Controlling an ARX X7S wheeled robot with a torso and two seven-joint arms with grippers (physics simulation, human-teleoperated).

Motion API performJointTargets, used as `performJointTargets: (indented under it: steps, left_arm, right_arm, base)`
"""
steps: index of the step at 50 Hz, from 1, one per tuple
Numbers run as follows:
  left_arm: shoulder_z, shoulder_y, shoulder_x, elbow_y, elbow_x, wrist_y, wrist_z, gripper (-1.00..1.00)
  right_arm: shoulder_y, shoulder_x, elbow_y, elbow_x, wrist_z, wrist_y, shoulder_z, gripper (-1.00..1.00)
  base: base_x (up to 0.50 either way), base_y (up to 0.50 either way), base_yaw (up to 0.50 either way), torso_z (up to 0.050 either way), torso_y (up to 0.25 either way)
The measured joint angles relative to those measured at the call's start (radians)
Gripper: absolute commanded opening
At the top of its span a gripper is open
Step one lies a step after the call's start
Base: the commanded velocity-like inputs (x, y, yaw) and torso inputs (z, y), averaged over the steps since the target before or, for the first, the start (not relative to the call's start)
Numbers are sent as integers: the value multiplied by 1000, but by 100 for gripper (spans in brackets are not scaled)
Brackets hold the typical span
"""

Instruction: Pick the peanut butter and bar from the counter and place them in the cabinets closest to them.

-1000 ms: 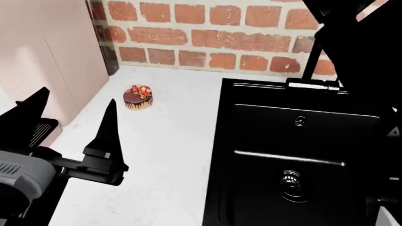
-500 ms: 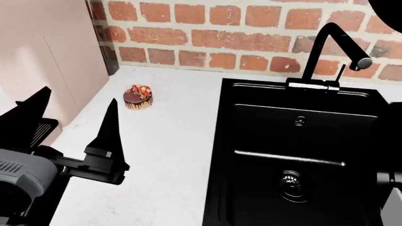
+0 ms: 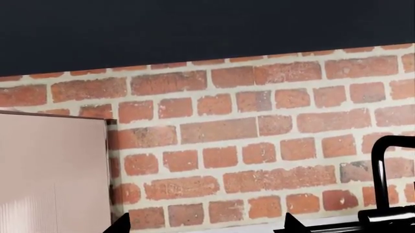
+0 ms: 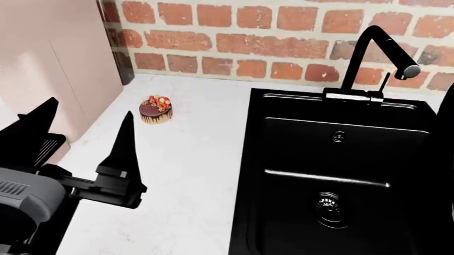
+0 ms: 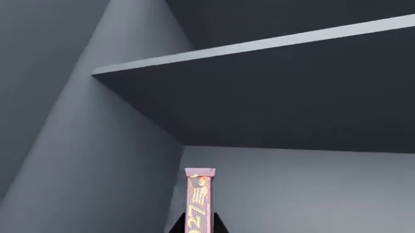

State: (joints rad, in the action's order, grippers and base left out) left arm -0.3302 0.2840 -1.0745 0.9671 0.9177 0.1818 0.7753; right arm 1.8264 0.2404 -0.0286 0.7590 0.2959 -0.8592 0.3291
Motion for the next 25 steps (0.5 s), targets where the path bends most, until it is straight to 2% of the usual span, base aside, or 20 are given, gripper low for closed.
performJointTargets:
  steps: [25]
  left_arm:
    - [-5, 28, -3, 9, 18, 11, 15, 100]
  right_arm:
    - [245, -59, 395, -63, -76, -61, 79, -100]
  base:
    - [0, 0, 0, 0, 0]
